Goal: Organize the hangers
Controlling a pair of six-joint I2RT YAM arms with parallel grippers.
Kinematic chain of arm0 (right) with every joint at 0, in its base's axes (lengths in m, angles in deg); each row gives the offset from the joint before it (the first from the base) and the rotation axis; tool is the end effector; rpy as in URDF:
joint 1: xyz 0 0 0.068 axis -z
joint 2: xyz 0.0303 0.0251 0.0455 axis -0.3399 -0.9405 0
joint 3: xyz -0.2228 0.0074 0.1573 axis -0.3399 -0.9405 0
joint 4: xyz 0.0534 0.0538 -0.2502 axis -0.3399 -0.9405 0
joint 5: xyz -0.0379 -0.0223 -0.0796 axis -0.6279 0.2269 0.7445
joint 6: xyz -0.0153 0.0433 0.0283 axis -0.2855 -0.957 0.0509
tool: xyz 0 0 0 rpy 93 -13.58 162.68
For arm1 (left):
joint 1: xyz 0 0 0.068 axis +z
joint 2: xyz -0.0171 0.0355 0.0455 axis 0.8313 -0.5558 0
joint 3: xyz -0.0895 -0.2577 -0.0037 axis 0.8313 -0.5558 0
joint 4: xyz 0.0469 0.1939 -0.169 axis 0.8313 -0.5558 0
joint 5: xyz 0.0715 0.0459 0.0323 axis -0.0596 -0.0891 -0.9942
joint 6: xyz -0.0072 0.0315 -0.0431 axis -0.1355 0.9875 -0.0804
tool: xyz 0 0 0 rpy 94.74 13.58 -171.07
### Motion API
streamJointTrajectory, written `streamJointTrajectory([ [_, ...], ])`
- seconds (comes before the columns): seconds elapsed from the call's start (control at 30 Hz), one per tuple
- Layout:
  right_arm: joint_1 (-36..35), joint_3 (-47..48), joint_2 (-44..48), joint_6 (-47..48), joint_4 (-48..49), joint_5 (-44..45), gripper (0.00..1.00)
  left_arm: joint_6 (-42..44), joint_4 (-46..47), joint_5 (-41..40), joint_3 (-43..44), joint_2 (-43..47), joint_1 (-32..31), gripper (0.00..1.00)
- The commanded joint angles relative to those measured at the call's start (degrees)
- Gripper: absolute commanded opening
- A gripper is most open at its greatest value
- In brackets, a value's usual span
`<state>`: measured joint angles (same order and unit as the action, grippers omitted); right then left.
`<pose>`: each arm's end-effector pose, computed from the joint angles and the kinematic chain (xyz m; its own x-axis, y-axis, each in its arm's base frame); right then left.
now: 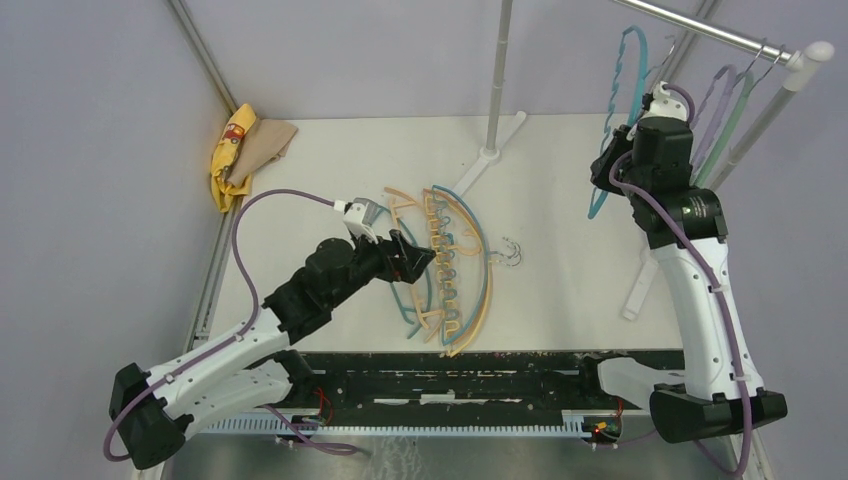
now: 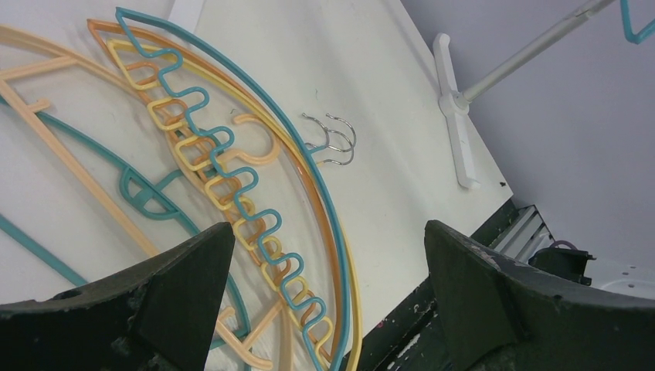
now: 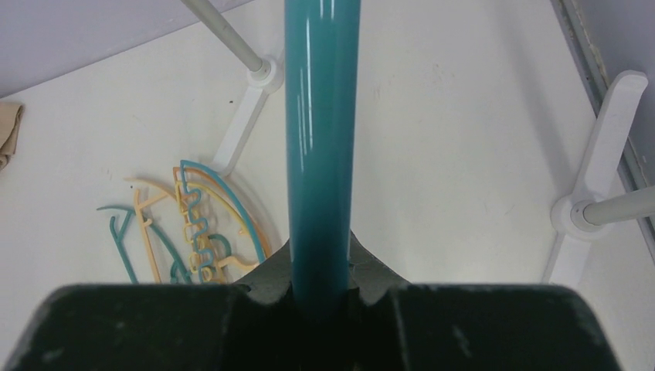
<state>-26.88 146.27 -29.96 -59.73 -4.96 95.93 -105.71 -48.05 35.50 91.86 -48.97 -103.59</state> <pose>0.2215 0.0208 0.4461 -0.3883 0.3732 -0.8426 0.2245 0.9251 0.3063 0.1404 -0.1471 0.2924 -0.4762 -0.2915 -0.8296 0.4803 0.7040 -0.5231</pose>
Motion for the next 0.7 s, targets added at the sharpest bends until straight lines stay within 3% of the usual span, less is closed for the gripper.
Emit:
streamJointTrajectory([
  [0.0,0.2,-0.2,4.1,1.6,2.5,-3.1,0.01,1.7,3.5,-0.2,0.0,-1.1,-0.1,0.99],
  [0.67,0.2,3.5,6.9,4.7,1.4,-2.4,0.01,0.4,7.2,-0.8,-2.4,-4.3,-0.1,0.99],
])
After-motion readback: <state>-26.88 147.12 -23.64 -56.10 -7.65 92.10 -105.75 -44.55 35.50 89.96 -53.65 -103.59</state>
